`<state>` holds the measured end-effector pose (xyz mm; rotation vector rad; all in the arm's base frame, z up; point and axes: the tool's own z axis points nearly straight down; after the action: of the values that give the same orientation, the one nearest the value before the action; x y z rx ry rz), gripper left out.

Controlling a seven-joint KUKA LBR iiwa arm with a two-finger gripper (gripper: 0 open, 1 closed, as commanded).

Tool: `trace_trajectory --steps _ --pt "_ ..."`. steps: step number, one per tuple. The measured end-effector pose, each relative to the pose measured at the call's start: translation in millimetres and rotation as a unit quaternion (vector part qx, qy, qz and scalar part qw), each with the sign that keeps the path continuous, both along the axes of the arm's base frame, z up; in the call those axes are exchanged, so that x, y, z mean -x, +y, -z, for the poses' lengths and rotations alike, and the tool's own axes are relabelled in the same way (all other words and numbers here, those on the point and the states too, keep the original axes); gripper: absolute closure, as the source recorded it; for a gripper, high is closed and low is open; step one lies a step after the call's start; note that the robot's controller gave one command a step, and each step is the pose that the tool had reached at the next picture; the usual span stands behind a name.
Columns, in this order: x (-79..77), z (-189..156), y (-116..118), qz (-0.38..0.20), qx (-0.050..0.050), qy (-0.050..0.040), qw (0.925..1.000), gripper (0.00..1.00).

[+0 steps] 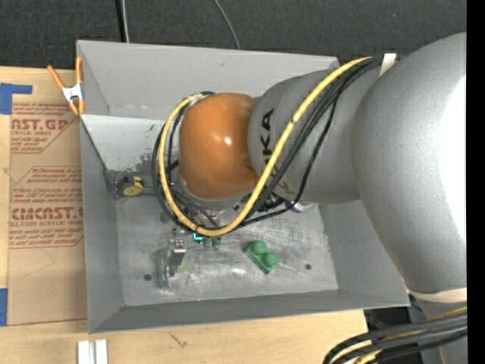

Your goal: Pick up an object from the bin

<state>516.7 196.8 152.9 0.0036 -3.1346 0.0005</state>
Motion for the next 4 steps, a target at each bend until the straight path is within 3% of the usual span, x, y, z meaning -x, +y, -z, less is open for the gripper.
trace_trajectory --steps 1,2,3,4 --pt "-3.0 83 -49 0.033 -0.003 -0.0076 0.9994 0.00" --pt "-3.2 78 -46 0.030 -0.003 -0.0060 0.9995 1.00" --pt "-2.2 81 -47 0.031 -0.002 -0.0056 0.9995 0.00" --pt "3.7 80 -10 -0.137 -0.002 -0.0065 0.9905 0.00"
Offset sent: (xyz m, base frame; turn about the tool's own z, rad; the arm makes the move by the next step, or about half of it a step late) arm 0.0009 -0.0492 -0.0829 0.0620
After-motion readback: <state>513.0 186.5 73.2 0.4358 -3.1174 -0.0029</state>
